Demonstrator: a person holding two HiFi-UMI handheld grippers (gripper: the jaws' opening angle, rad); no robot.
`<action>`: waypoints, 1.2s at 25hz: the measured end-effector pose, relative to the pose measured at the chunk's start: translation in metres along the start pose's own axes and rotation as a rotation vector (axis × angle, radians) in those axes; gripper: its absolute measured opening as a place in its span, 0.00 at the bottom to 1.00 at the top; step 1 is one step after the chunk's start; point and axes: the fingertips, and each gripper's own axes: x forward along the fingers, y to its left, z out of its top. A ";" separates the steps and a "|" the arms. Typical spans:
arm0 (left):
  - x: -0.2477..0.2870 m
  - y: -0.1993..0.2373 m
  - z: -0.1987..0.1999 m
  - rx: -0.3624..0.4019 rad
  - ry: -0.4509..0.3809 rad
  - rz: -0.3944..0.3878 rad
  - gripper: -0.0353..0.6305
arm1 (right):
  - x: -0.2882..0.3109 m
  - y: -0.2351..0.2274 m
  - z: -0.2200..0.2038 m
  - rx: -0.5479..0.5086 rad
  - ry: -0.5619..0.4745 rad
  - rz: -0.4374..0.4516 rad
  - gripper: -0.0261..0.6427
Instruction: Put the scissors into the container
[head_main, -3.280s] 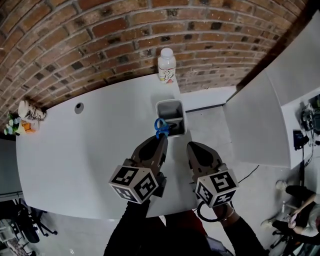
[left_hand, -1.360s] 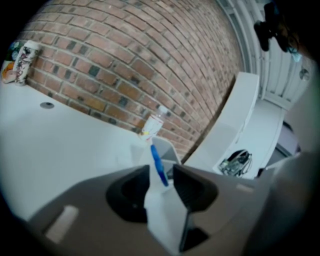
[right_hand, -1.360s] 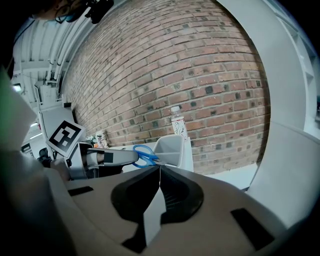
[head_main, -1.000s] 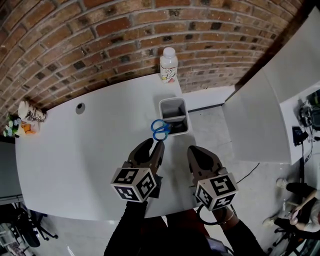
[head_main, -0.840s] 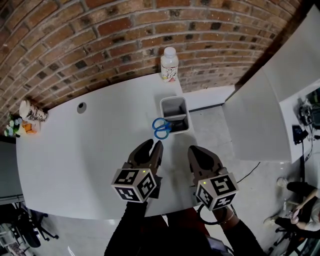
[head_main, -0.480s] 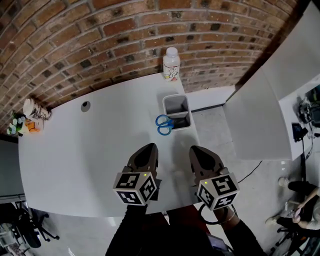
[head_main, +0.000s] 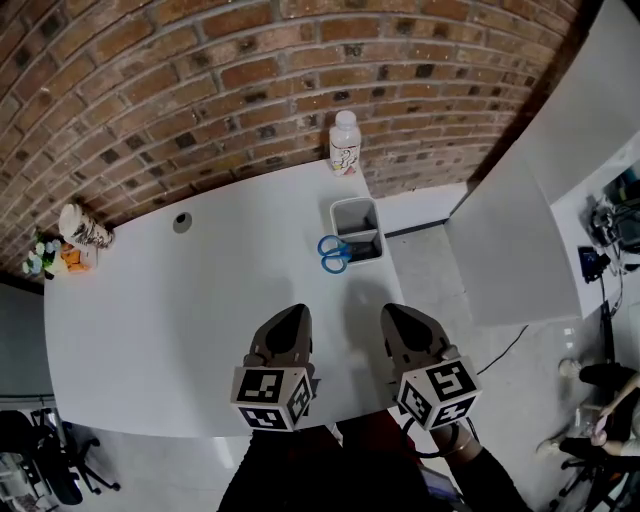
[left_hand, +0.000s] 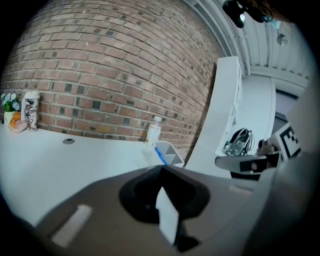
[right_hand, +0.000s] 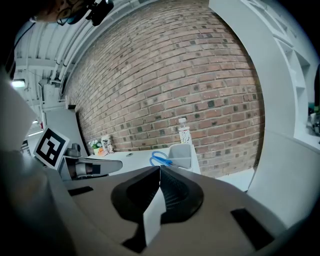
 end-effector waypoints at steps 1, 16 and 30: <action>-0.005 0.000 0.002 0.011 -0.006 0.003 0.06 | -0.002 0.003 0.001 -0.001 -0.001 0.004 0.05; -0.062 -0.001 0.017 0.068 -0.076 0.027 0.06 | -0.034 0.036 0.023 -0.053 -0.055 0.027 0.05; -0.100 -0.003 0.029 0.077 -0.158 0.061 0.06 | -0.060 0.053 0.034 -0.105 -0.128 0.055 0.05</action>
